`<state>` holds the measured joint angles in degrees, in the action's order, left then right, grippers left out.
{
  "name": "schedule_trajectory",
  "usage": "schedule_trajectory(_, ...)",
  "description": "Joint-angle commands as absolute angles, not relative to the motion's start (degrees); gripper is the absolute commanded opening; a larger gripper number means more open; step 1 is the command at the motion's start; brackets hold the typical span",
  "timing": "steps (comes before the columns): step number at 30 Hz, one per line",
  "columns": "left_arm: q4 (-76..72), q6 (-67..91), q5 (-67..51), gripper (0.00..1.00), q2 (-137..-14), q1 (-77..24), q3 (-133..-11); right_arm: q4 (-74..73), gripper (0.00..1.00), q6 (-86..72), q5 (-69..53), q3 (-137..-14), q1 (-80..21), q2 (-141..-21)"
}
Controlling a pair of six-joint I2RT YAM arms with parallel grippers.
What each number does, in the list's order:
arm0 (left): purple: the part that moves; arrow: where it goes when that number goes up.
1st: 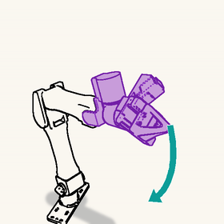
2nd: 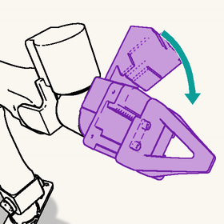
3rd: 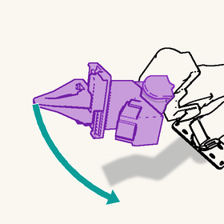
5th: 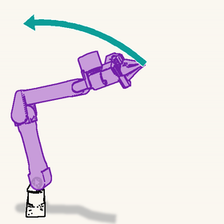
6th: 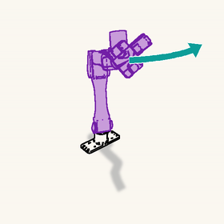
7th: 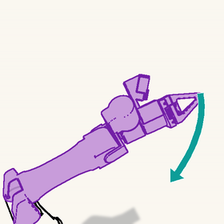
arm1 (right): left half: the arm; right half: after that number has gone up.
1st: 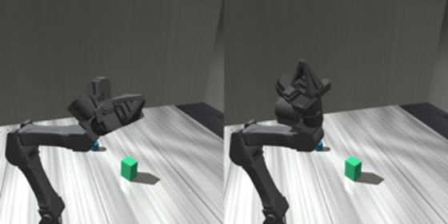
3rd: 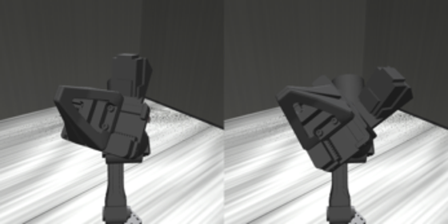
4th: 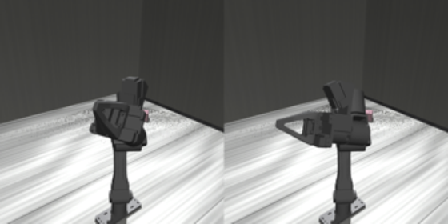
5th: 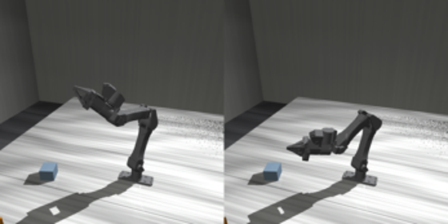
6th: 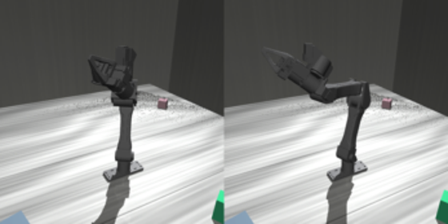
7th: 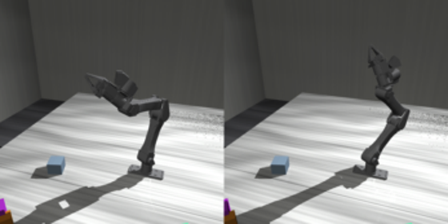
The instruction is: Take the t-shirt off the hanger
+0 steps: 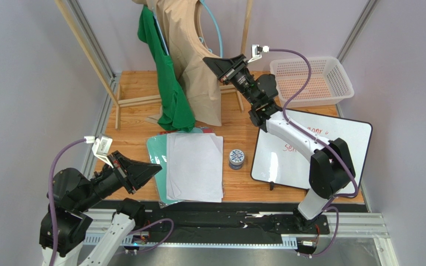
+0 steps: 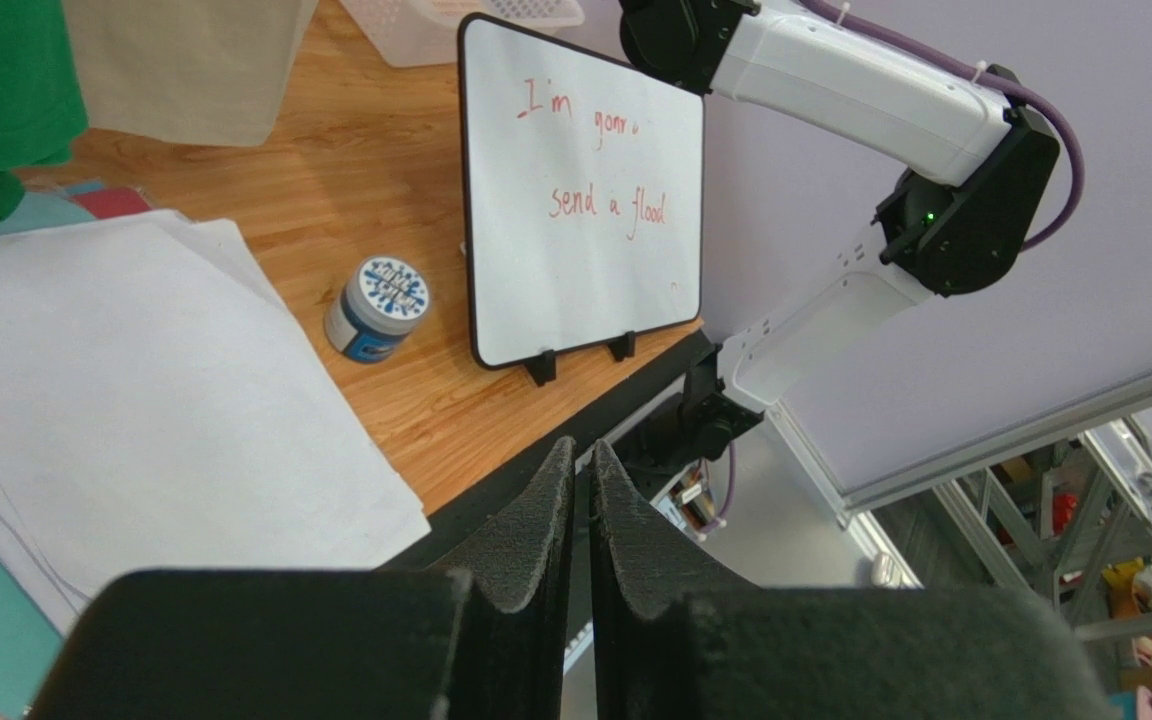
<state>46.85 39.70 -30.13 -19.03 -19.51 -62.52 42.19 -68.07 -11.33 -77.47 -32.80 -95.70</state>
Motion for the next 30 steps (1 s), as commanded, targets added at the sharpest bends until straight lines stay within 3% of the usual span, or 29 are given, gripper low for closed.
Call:
schedule_trajectory(1,44.8,39.6,-30.8,0.11,-20.0,-19.2,-62.1,56.4,0.00,-71.4,-12.5,-76.9,-31.9,-91.9)
schedule_trajectory(6,44.5,39.7,-31.0,0.11,-20.0,-19.2,-61.3,61.3,0.00,-72.2,-12.7,-75.8,-31.2,-92.3)
schedule_trajectory(30,42.5,40.8,-31.6,0.10,-20.6,-19.2,-60.6,54.8,0.00,-69.2,-12.9,-74.5,-28.6,-86.3)
